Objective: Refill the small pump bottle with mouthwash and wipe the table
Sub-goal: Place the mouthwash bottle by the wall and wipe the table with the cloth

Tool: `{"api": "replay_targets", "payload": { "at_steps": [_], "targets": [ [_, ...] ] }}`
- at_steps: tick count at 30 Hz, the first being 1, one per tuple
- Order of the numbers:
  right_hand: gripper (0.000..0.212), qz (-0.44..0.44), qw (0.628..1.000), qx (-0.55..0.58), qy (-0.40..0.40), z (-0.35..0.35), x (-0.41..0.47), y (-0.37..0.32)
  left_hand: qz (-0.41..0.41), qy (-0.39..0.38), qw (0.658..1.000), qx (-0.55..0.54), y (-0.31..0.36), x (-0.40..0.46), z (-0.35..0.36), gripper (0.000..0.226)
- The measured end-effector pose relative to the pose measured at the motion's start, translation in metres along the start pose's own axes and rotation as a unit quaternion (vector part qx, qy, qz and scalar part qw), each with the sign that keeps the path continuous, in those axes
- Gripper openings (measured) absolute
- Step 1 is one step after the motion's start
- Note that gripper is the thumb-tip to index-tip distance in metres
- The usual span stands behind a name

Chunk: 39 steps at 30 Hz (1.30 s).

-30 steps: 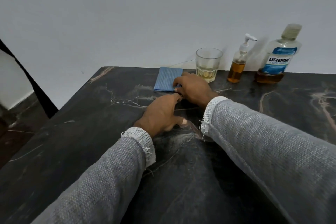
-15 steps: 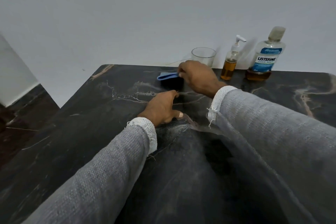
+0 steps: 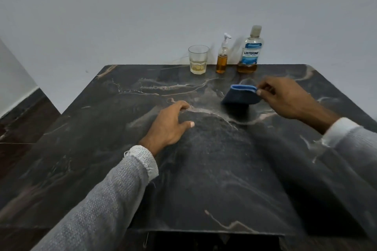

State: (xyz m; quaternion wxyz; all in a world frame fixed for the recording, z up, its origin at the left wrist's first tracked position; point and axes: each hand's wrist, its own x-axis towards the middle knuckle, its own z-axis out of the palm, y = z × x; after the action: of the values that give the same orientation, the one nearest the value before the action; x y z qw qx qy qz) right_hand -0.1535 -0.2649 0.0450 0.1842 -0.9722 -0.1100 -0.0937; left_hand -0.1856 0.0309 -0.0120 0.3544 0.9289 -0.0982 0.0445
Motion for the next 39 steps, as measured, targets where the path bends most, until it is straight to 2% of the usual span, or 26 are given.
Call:
{"api": "replay_targets", "payload": {
  "at_steps": [4,8,10,13,16,20,22,25,30,39],
  "targets": [
    [0.008,0.005,0.999,-0.007,-0.033,-0.012,-0.066,0.012,-0.006,-0.021,1.0,0.005,0.011,-0.029,0.013,0.057],
    [0.006,-0.041,0.987,-0.024,-0.154,-0.011,-0.107,0.015,-0.033,-0.078,0.996,0.014,0.016,-0.042,0.019,0.068],
    [0.015,-0.038,0.982,-0.04,-0.183,-0.01,-0.116,0.016,-0.043,-0.095,0.994,0.019,0.018,-0.044,0.019,0.073],
    [0.034,-0.023,0.994,-0.015,-0.106,-0.003,-0.114,0.013,-0.047,-0.11,0.992,0.03,0.017,-0.046,0.018,0.079],
    [0.042,0.017,0.999,0.009,-0.028,0.019,-0.103,0.006,-0.041,-0.112,0.992,0.045,0.015,-0.048,0.018,0.08],
    [0.064,0.082,0.993,-0.015,-0.079,0.07,-0.09,-0.006,-0.033,-0.109,0.992,0.047,0.012,-0.048,0.019,0.079],
    [0.068,0.1,0.99,-0.048,-0.085,0.091,-0.083,-0.009,-0.028,-0.108,0.993,0.044,0.009,-0.048,0.019,0.08],
    [0.07,0.107,0.988,-0.084,-0.072,0.103,-0.064,-0.011,-0.025,-0.1,0.994,0.033,0.005,-0.048,0.021,0.08],
    [0.066,0.098,0.984,-0.1,-0.111,0.114,-0.025,-0.03,-0.024,-0.093,0.995,0.026,0.002,-0.048,0.022,0.081],
    [0.059,0.017,0.987,-0.097,-0.126,0.119,-0.028,-0.054,-0.032,-0.103,0.993,0.047,0.007,-0.048,0.021,0.082]
  ]
}}
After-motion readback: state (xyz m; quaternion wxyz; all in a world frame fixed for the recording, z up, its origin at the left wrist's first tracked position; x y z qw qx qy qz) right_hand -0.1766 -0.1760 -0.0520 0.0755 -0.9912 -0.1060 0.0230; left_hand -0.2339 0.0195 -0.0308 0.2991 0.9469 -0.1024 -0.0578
